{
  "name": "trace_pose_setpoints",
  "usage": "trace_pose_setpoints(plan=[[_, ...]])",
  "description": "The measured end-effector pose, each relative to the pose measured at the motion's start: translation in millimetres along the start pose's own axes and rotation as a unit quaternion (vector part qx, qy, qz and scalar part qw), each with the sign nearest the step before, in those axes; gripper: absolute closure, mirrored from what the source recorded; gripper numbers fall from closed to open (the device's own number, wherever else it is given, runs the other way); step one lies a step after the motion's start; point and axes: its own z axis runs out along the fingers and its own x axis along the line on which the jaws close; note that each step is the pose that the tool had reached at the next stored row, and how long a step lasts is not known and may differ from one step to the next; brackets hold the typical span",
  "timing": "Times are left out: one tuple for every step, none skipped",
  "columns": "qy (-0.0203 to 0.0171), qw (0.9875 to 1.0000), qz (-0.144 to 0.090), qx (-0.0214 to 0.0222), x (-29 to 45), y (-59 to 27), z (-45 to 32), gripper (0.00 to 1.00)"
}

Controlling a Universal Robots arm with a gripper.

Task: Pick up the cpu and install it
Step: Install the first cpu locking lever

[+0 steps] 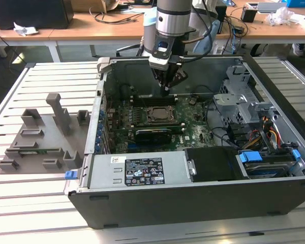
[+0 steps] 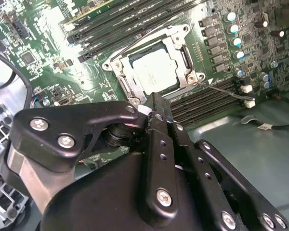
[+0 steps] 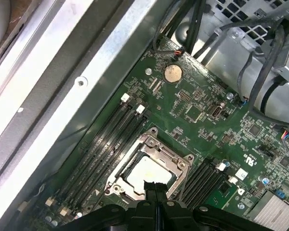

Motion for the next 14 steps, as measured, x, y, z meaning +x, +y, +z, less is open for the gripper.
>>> trace_pose_setpoints(plan=[[-0.0006,1.0,-0.008,-0.0003,0.0,0.0,0.0,0.89],[-0.0016,0.9998,-0.019,-0.0007,0.0,0.0,0.0,0.89],[-0.0021,0.9997,-0.025,-0.0009,0.0,0.0,0.0,0.89],[-0.0028,0.9995,-0.033,-0.0012,0.0,0.0,0.0,0.89],[-0.0037,0.9991,-0.043,-0.0015,0.0,0.0,0.0,0.89],[-0.0043,0.9987,-0.05,-0.0018,0.0,0.0,0.0,0.89],[-0.0051,0.9982,-0.06,-0.0021,0.0,0.0,0.0,0.89],[-0.0059,0.9976,-0.069,-0.0025,0.0,0.0,0.0,0.89],[-0.0067,0.9969,-0.078,-0.0028,0.0,0.0,0.0,0.89],[-0.0075,0.9961,-0.088,-0.0032,0.0,0.0,0.0,0.89],[-0.0082,0.9953,-0.097,-0.0035,0.0,0.0,0.0,0.89],[-0.009,0.9943,-0.106,-0.0038,0.0,0.0,0.0,0.89],[-0.0099,0.9931,-0.117,-0.0042,0.0,0.0,0.0,0.89],[-0.0109,0.9917,-0.128,-0.0046,0.0,0.0,0.0,0.89]])
